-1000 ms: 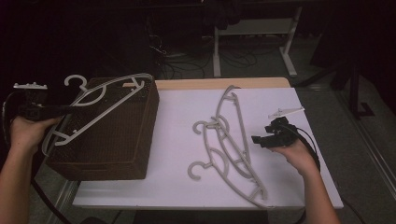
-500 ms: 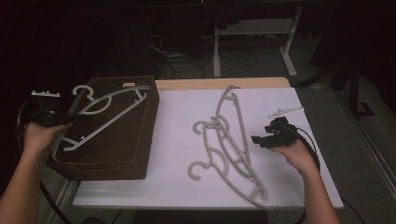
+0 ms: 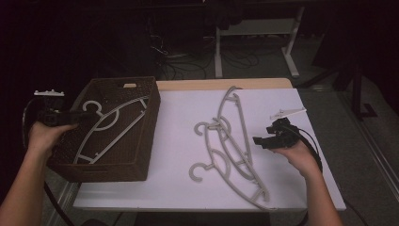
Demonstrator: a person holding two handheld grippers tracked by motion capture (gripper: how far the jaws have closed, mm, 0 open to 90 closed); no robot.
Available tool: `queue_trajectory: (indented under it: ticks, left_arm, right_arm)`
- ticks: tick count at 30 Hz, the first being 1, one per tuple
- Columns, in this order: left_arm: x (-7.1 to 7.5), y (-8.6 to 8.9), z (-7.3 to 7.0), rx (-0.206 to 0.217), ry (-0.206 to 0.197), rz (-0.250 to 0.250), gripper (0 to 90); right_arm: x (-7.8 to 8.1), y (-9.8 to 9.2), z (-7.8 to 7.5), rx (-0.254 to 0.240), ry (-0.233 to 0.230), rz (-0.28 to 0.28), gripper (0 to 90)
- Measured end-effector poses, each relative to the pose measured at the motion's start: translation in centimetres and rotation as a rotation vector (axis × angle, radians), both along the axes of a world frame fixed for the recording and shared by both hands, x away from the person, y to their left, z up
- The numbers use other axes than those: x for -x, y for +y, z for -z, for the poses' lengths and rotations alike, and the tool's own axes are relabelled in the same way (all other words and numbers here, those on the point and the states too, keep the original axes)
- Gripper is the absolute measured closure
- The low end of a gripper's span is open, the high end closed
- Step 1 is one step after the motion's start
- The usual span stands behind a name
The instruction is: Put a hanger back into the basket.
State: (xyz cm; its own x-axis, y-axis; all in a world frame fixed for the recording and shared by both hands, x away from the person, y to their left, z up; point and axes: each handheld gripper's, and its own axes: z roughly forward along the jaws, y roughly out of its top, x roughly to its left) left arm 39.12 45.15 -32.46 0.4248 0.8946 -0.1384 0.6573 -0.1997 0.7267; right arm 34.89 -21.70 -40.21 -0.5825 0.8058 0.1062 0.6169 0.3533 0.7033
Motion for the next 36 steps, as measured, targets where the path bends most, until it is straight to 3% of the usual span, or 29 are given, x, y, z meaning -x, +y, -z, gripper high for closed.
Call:
queue_trajectory:
  ticks: [8, 16, 30, 36]
  left_arm:
    - [0.2, -3.8, -0.8, 0.068, -0.048, 0.082, 37.3]
    - [0.3, -9.1, -1.1, 0.117, -0.074, 0.176, 34.0]
    - [1.2, -19.6, -1.0, 0.149, -0.091, 0.378, 29.9]
    - [1.7, -23.2, -0.6, 0.161, -0.091, 0.437, 29.7]
  right_arm:
    - [0.1, 0.1, 0.0, 0.003, -0.001, -0.005, 27.1]
    - [-0.1, 0.3, 0.1, 0.005, 0.001, -0.013, 27.2]
    - [0.1, 0.5, 0.1, 0.007, 0.003, -0.023, 27.6]
    - [0.1, 0.6, 0.2, 0.009, 0.004, -0.030, 28.1]
